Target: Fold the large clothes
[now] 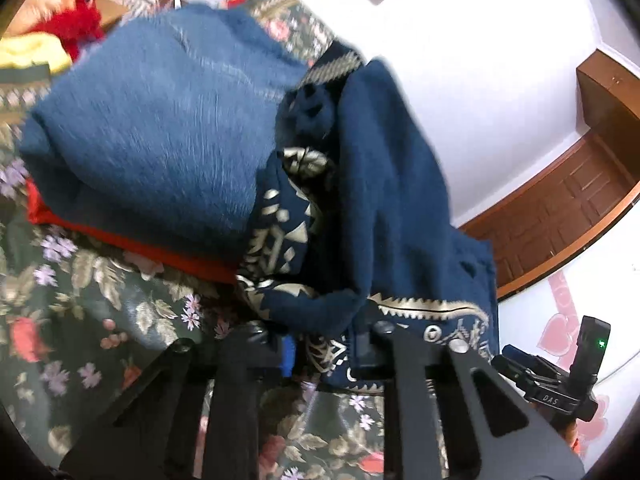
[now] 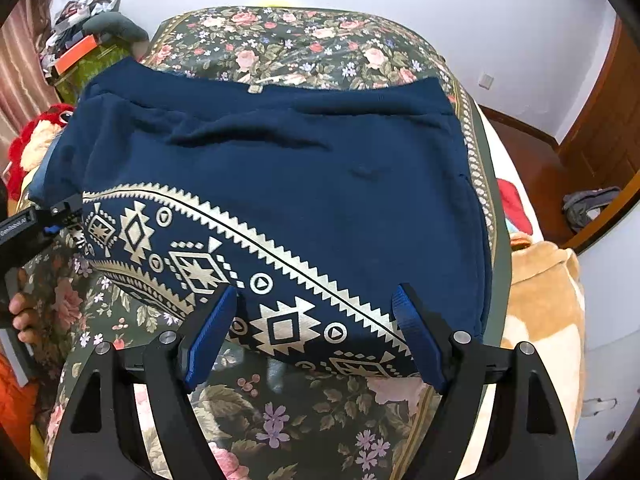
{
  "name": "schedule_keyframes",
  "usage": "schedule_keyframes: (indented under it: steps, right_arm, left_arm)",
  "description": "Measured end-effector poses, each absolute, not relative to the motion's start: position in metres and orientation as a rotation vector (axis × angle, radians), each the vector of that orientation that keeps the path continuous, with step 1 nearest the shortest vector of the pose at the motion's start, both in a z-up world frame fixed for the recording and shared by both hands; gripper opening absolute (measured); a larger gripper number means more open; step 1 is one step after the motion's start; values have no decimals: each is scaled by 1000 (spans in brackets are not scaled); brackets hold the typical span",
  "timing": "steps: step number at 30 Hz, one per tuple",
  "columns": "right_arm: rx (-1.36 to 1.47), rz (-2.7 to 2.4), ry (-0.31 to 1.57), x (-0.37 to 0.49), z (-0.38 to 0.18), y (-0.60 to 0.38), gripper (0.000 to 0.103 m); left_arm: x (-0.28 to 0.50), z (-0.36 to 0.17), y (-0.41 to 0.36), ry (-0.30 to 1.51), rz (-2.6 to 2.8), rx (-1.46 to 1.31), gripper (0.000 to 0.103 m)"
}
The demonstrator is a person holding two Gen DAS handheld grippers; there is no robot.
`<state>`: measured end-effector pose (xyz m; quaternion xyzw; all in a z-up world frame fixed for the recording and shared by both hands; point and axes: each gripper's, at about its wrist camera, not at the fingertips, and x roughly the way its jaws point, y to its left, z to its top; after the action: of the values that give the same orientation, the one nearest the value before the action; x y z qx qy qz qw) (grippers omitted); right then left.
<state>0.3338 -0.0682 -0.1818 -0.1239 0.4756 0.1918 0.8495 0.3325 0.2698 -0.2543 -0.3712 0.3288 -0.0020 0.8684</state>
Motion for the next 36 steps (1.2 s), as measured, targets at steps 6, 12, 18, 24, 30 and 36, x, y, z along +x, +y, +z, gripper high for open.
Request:
schedule_keyframes:
  steps: [6,12,18,24,30,36]
  right_arm:
    - [-297,416,950,324,-160,-56,77]
    - [-349,466,893,325,-141,-30,77]
    - [-357,532,938,339,-153,-1,77]
    - [-277,617,1124,365,-202,9,80]
    - [-110,634,1164,375,-205,-26,83]
    - [-34,517,1093,375,-183,-104,83]
  left_arm:
    - [310,-202,247,603,-14,-642,9]
    - [284,-137,213,476,40,-481,9]
    - [265,-115,190,401,48,-428,9]
    - [298,-117,169,445,46,-339,9]
    - [326,-107,142,434,46,-262,9]
    - [359,-87,88,415,-39,-188,9]
